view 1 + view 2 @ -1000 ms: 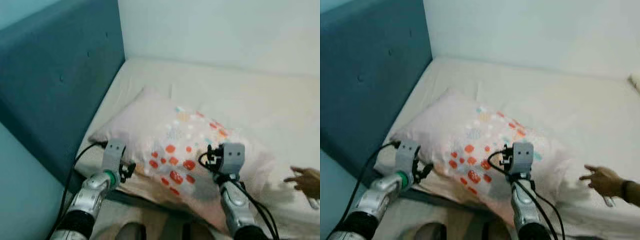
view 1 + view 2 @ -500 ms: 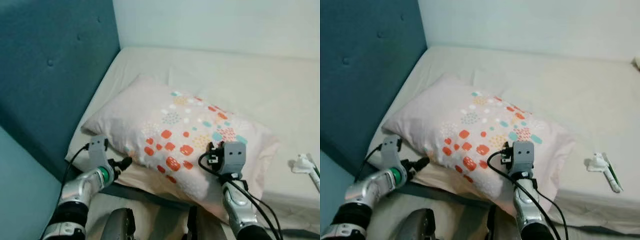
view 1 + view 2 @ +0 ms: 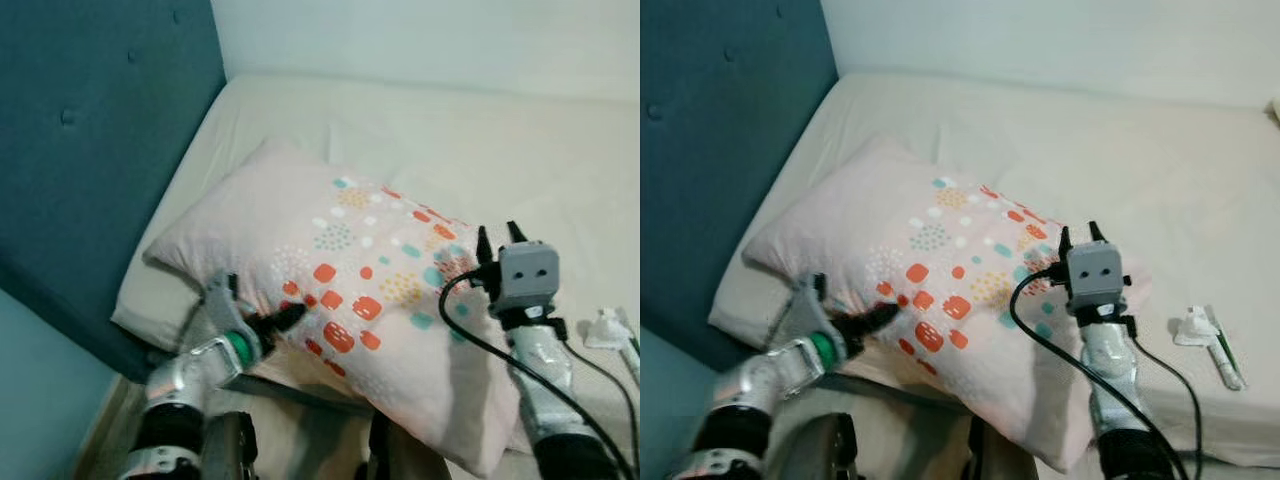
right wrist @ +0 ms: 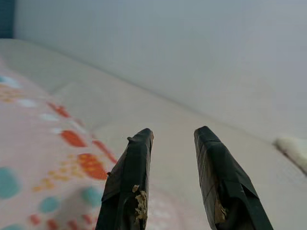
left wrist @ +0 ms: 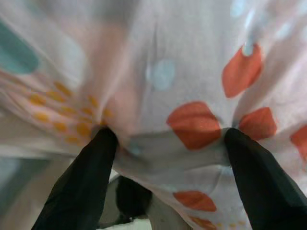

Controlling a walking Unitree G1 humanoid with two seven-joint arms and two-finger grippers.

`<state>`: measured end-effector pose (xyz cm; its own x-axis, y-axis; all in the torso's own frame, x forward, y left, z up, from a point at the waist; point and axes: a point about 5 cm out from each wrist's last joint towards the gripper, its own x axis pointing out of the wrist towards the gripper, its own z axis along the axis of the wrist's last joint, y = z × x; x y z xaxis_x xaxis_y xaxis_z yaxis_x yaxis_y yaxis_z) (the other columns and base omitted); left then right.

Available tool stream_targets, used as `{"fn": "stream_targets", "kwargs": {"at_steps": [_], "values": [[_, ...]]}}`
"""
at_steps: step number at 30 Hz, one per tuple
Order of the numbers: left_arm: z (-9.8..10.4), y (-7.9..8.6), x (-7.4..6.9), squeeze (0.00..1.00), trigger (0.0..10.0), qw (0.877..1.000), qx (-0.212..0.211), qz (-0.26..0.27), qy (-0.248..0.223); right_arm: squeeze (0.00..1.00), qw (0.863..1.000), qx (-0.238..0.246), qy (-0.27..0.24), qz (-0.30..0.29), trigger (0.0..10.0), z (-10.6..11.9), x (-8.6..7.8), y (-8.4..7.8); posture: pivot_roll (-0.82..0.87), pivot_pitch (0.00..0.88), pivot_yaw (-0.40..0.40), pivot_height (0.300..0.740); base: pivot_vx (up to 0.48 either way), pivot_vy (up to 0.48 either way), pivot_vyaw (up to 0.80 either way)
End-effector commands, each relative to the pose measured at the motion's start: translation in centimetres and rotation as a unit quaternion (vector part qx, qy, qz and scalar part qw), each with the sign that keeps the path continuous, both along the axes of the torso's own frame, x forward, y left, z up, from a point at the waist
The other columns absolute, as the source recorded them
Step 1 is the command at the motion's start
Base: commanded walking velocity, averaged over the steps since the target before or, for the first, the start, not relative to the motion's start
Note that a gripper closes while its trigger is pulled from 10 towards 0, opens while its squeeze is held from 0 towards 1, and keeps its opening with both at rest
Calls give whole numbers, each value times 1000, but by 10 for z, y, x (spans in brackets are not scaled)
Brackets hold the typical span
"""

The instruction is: Clean up the room

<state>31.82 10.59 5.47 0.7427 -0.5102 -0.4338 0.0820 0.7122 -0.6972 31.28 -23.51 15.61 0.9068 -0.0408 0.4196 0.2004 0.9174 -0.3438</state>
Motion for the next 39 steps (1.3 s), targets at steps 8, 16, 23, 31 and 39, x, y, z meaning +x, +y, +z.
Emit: {"fn": "stream_targets", "kwargs": {"at_steps": [8, 16, 23, 31, 39], "values": [[-23, -25, -10, 1000, 10000, 999, 16, -7, 45, 0, 1000, 4, 20, -3, 10000, -1, -4, -3, -27, 184, 13, 610, 0, 0, 0], [8, -67, 13, 0, 4902, 995, -96, 11, 17, 0, 999, 11, 32, 0, 10000, -8, -11, 2, -92, 170, 33, 610, 0, 0, 0], [18, -63, 23, 0, 0, 996, -82, 27, -6, 0, 999, 15, 45, 1, 10000, -13, -11, 6, -79, 163, 33, 610, 0, 0, 0], [15, -32, 32, 0, 0, 996, 5, 83, 16, 0, 999, 20, 46, -2, 10000, -13, -9, 6, -61, 152, 42, 610, 0, 0, 0], [21, 1, 38, 0, 0, 986, 105, 122, 31, 0, 998, 25, 50, -5, 10000, -16, -9, 6, -32, 145, 53, 610, 0, 0, 0]]}}
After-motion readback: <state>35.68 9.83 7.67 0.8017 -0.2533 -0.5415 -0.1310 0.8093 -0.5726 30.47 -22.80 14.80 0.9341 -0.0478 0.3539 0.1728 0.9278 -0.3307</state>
